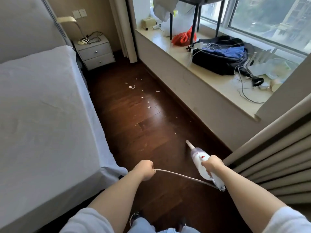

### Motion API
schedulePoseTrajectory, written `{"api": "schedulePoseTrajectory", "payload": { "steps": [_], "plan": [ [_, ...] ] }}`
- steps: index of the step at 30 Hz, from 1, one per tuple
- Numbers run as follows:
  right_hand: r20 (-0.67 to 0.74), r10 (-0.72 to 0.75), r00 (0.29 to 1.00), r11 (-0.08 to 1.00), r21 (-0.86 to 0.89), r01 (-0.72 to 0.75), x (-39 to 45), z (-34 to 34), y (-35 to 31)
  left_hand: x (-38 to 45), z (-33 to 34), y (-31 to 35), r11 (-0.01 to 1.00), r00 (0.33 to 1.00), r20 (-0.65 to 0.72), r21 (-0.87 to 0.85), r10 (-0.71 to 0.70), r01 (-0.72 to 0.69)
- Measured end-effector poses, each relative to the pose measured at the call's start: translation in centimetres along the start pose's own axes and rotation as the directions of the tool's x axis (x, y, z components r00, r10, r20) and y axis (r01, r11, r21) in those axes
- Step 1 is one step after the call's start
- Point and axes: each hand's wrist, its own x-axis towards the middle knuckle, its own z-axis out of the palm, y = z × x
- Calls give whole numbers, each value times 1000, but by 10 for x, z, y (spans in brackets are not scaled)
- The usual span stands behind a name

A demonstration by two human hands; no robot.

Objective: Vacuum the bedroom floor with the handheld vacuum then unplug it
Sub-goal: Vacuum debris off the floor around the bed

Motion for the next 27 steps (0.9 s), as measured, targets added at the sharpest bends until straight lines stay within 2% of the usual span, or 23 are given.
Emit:
{"api": "schedulePoseTrajectory", "payload": {
  "steps": [4,9,19,27],
  "plan": [
    [15,40,999,999,5,-40,-1,-4,-5,-4,5,-5,1000,1000,5,-16,-1,1],
    [-1,-42,999,997,-58,42,-9,0,-26,-7,2,-18,998,1000,-3,-53,-19,19],
    [137,-164,977,957,-217,191,-21,49,-91,-12,-19,-69,988,991,-48,-100,-126,121],
    [190,-224,956,910,-310,275,-30,96,-127,-20,-32,-103,966,978,-38,-171,-205,196]
  ]
}}
